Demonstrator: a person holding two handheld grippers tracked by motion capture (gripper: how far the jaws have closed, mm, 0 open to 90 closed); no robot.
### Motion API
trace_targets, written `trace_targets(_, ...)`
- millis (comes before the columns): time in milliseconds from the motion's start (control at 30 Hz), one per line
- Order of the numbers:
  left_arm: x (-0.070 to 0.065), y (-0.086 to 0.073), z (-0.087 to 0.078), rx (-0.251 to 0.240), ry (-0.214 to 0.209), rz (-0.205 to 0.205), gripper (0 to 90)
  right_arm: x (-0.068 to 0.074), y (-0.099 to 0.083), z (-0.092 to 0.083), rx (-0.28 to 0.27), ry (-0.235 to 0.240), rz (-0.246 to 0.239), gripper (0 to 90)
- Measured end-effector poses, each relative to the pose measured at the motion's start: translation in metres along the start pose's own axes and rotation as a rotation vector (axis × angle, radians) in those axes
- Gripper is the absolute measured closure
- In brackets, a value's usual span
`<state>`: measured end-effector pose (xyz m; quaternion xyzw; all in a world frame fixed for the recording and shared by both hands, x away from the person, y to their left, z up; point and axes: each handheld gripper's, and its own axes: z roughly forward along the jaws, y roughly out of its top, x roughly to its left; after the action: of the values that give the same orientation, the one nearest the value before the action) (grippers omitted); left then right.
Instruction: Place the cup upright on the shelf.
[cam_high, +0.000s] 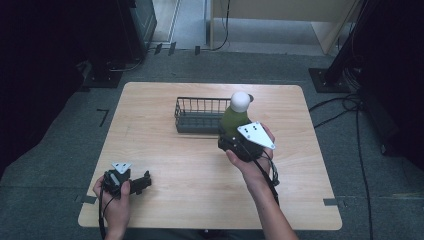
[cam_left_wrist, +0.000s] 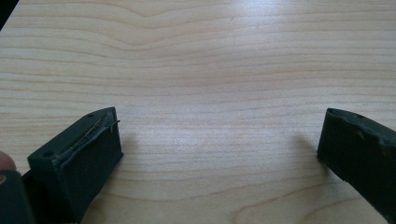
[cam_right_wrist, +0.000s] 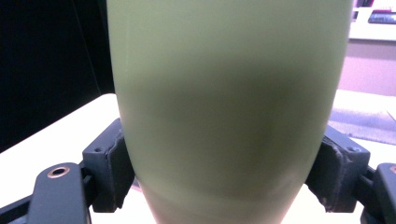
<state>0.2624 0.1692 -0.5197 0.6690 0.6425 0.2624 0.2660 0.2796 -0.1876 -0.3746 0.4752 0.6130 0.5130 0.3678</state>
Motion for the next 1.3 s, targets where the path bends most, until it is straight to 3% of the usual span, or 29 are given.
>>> trace_targets(733,0.000,0.000,0.000,0.002,0.001,0.001,0.0,-0.008,0.045,0.048,-0.068,-0.058,-0.008,20.3)
trace_targets(1033,0.000,0.000,0.000,-0.002,0.001,-0.001,0.0,-0.010,0.048,0.072,-0.071,-0.075,-0.021,20.3)
trace_targets(1300,0.000,0.000,0.000,0.001,0.001,0.001,0.0,-0.014,0.039,0.092,-0.063,-0.095,-0.020,20.3)
